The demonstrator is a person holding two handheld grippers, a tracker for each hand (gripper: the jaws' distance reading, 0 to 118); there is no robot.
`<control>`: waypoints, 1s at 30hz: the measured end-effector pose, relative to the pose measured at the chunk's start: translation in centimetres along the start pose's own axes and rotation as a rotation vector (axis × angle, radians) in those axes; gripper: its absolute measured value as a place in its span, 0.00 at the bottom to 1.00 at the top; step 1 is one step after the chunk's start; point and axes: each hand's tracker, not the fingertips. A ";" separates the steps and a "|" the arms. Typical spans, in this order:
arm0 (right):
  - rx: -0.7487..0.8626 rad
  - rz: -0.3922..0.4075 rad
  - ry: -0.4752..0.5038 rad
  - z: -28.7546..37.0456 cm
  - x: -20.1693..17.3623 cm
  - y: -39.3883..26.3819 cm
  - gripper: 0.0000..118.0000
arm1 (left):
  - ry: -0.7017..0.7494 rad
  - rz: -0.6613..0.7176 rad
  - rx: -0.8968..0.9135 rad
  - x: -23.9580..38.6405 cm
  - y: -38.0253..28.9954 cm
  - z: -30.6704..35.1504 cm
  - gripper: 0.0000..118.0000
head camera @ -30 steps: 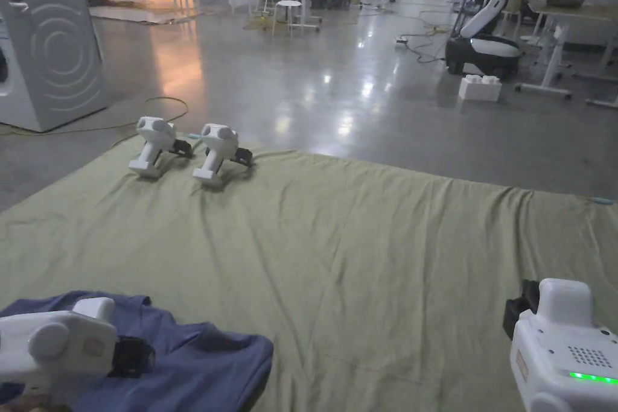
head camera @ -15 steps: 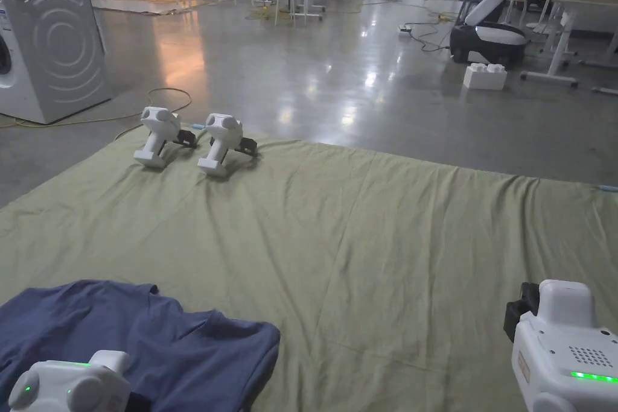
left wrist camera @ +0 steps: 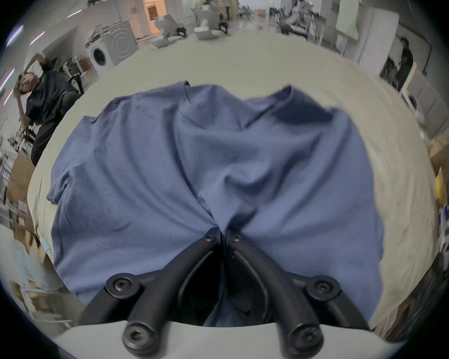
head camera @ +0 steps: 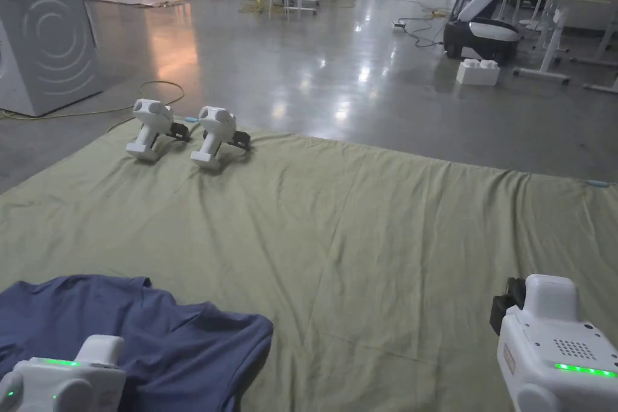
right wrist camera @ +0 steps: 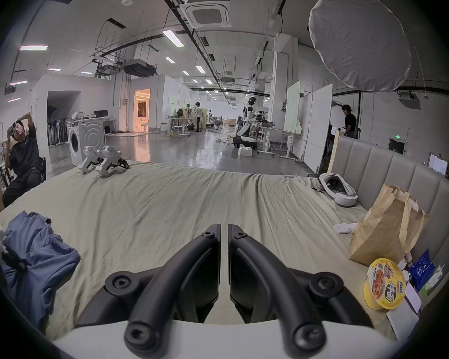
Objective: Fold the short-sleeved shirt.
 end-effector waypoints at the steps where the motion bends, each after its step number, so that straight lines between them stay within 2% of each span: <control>1: 0.002 -0.003 0.000 0.1 0.0 0.1 0.06 | -0.020 0.020 0.035 -0.2 0.2 0.7 0.04; 7: 0.031 -0.021 -0.008 0.7 0.6 1.1 0.06 | -0.062 0.081 0.202 0.9 2.8 5.8 0.04; 12: 0.062 -0.046 -0.021 1.5 1.9 1.8 0.06 | -0.093 0.031 0.318 3.8 6.4 10.8 0.04; 17: 0.084 -0.065 -0.047 2.4 3.6 2.4 0.06 | -0.189 -0.006 0.440 7.8 10.4 15.0 0.04; 20: 0.099 -0.099 -0.054 3.1 5.0 2.8 0.06 | -0.253 -0.079 0.496 11.1 13.1 16.8 0.04; 30: 0.123 -0.111 -0.138 5.7 10.2 2.1 0.06 | -0.516 -0.276 0.552 27.2 19.3 19.1 0.04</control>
